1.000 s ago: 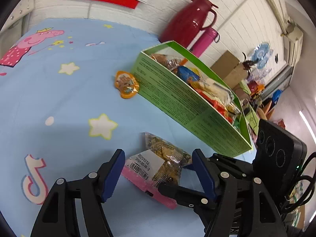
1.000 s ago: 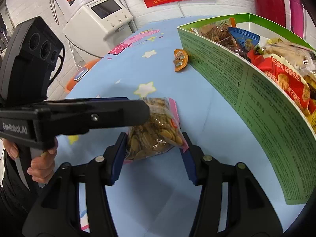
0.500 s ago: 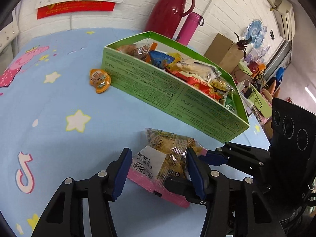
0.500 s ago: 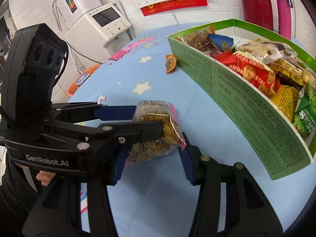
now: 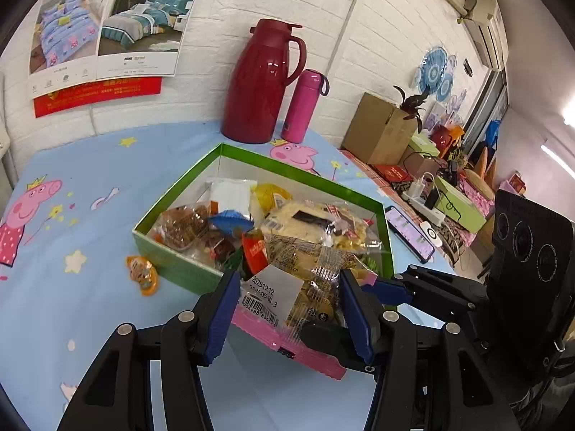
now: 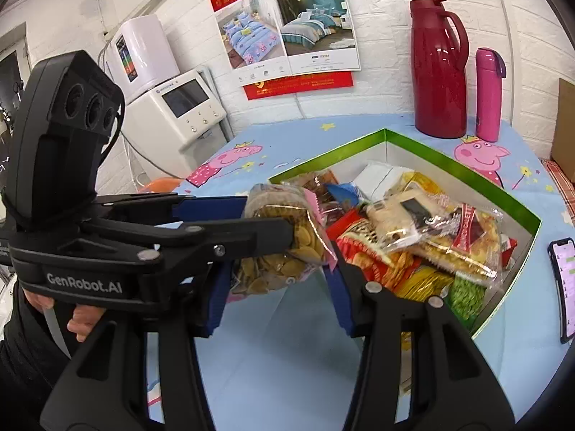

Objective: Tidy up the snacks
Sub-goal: 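Carry the seed bag into the green box and open the left tool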

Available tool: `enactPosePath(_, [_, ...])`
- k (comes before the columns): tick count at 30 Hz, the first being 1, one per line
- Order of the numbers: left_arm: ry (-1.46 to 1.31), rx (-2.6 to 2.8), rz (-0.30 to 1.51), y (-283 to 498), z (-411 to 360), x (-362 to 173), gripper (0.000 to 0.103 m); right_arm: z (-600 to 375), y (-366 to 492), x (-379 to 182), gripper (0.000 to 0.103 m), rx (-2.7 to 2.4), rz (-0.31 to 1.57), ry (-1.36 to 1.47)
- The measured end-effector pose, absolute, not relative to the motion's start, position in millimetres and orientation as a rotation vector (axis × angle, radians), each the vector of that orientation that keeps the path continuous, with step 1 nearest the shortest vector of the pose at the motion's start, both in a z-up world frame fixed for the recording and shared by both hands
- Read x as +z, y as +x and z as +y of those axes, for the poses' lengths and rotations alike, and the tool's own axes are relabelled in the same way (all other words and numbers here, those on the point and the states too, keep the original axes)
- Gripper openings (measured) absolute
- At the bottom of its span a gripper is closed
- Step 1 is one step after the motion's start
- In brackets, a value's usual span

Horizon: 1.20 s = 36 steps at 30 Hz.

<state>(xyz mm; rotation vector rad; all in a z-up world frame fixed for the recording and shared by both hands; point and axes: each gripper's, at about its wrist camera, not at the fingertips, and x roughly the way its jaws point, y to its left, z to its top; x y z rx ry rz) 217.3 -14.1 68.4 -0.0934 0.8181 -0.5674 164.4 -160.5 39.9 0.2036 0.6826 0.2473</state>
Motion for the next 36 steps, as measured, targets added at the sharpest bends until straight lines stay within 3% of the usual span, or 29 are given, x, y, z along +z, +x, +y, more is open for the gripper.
enactPosePath(11, [-0.094,-0.582,0.821,289,-43,69,0.052,-202,223,40,0.054,0.124,0.705,0.135])
enactPosePath(12, [-0.077,-0.562,0.822,292,-45,66,0.054,-205,229,34,0.059,0.092,0.727,0.124])
enactPosePath(14, [-0.062,-0.519,0.838,296,-45,57,0.077,-212,233,23,0.075,0.036,0.76,0.119])
enactPosePath(19, [-0.117,-0.494,0.825,295,-25,45,0.085,-225,223,23,0.089,0.037,0.733,0.189])
enactPosePath(36, [-0.142,-0.318,0.798,255,54,50,0.085,-168,159,42,0.089,0.11,0.637,0.192])
